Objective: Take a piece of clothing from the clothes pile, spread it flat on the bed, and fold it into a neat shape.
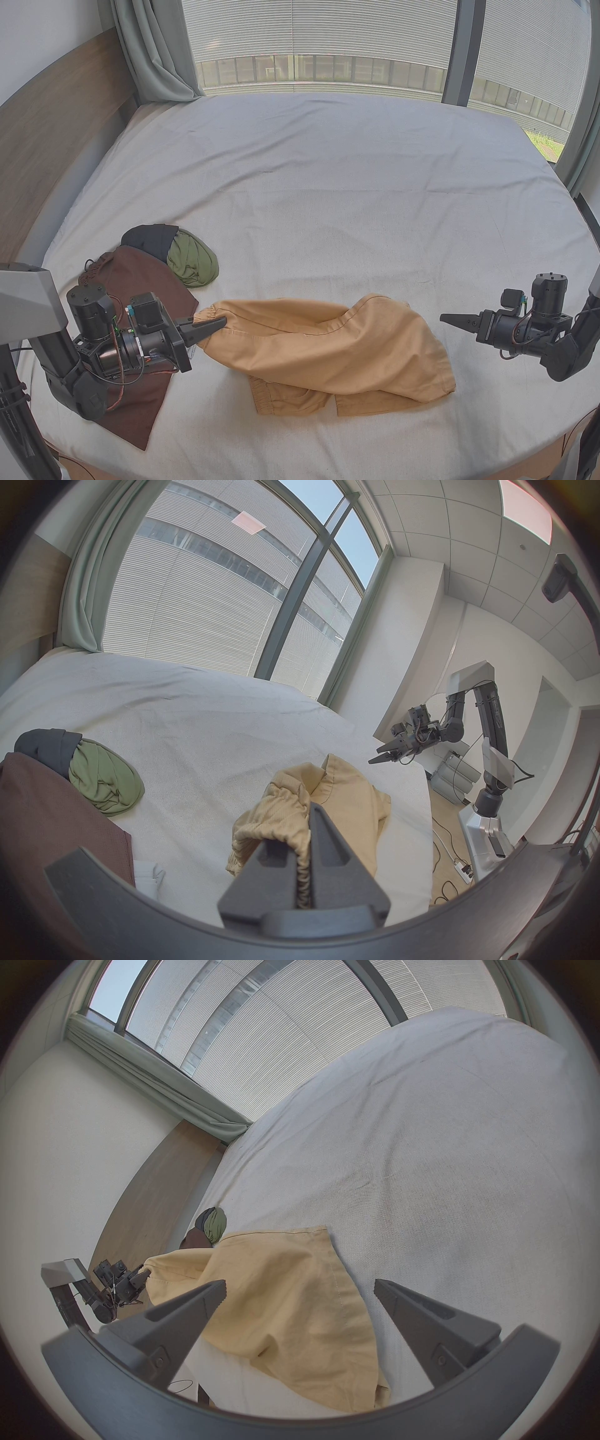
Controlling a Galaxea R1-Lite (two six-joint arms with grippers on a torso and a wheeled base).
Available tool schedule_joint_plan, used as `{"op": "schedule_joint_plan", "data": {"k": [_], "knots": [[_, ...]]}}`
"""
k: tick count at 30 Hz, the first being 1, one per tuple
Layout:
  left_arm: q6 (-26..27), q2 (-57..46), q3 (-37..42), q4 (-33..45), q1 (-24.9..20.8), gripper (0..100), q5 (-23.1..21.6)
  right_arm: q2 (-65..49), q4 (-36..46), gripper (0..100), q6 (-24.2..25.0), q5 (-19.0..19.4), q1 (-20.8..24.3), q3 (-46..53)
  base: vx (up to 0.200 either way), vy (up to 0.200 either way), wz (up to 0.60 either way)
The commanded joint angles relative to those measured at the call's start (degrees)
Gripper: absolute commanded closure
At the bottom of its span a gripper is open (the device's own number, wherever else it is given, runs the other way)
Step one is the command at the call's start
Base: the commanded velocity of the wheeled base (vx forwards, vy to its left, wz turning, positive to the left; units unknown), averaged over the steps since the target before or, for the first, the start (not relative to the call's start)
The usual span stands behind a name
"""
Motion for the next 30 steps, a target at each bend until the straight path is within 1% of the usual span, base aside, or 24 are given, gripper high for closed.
{"op": "schedule_joint_plan", "data": {"k": [1,6,11,15,22,30], "knots": [[0.0,0.1,0.0,0.0,0.0,100,0.0,4.6,-1.7,0,0.5,0.0,0.0,0.0,0.000,0.000,0.00],[0.0,0.1,0.0,0.0,-0.1,100,0.0,6.9,-3.3,0,1.5,0.0,0.7,-0.3,0.000,0.000,0.00],[0.0,0.0,0.0,0.0,-0.1,100,0.0,7.7,-3.3,0,2.4,0.0,0.7,-1.0,0.000,0.000,0.00],[0.0,-0.1,-0.1,0.0,0.1,100,0.0,9.4,-3.4,0,4.0,0.1,1.4,-2.0,0.000,0.000,0.00],[0.0,-0.1,-0.2,0.0,0.1,100,0.0,11.5,-3.4,0,4.6,0.0,2.8,-2.3,0.000,0.000,0.00],[0.0,-0.1,-0.2,0.0,0.1,100,0.0,11.9,-3.5,0,7.1,0.3,3.0,-2.8,0.000,0.000,0.00]]}}
